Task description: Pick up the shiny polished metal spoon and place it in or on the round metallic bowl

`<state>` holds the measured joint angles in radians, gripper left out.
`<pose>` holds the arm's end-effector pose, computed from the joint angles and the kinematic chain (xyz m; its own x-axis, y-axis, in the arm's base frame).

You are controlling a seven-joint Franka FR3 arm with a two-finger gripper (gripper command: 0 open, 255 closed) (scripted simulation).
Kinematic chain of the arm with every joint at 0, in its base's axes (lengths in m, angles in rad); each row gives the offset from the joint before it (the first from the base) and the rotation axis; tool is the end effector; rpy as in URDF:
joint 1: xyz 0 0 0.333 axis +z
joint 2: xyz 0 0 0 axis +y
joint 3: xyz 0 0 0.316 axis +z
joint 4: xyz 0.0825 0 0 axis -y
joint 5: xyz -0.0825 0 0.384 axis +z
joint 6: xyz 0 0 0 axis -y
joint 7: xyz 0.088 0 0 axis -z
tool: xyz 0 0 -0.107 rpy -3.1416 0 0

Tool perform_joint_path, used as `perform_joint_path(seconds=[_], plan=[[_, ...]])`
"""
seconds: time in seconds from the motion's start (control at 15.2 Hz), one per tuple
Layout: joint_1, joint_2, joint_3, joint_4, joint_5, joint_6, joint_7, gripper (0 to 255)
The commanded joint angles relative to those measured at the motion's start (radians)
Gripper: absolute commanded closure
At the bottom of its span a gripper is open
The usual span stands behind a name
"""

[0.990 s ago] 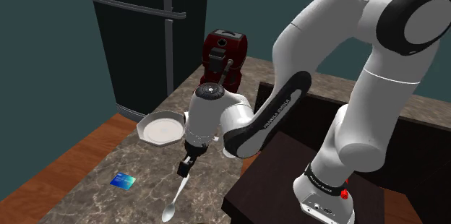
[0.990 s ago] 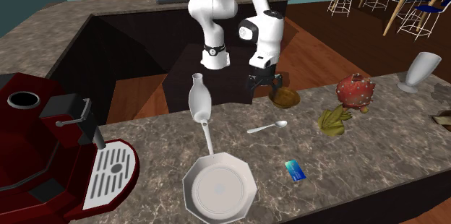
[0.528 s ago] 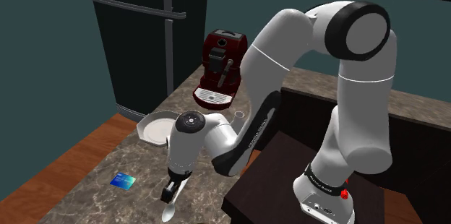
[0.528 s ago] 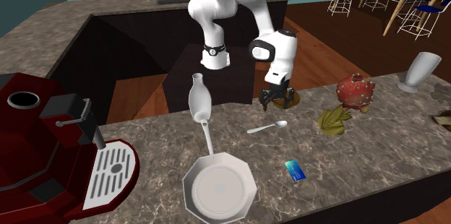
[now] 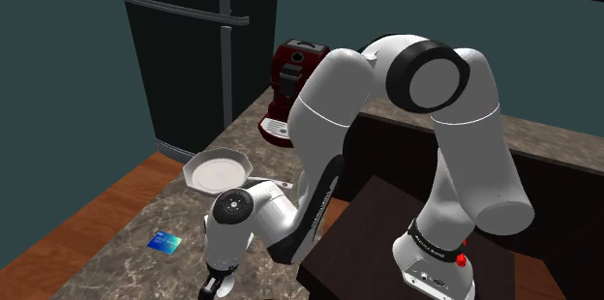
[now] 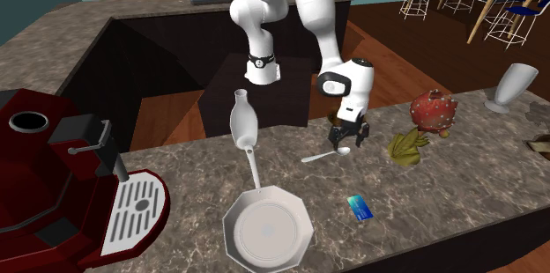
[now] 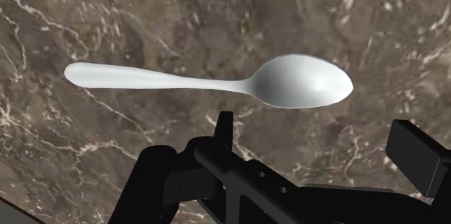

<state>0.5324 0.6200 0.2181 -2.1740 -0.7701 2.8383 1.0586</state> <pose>0.3677 0.4014 0.1138 0.9179 0.3653 0.1548 0.3643 -0.9306 0.0356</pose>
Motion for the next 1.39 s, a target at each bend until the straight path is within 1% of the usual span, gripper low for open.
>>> perform_joint_path(seconds=[0.0, 0.26, 0.79, 0.86, 1.32], plan=[[0.014, 0.029, -0.018, 0.019, -0.016, 0.013, 0.013, 0], [0.036, 0.081, -0.048, 0.052, -0.038, 0.036, 0.033, 0], [0.036, 0.081, -0.048, 0.052, -0.038, 0.036, 0.033, 0], [0.036, 0.081, -0.048, 0.052, -0.038, 0.036, 0.033, 255], [0.036, 0.081, -0.048, 0.052, -0.038, 0.036, 0.033, 255]])
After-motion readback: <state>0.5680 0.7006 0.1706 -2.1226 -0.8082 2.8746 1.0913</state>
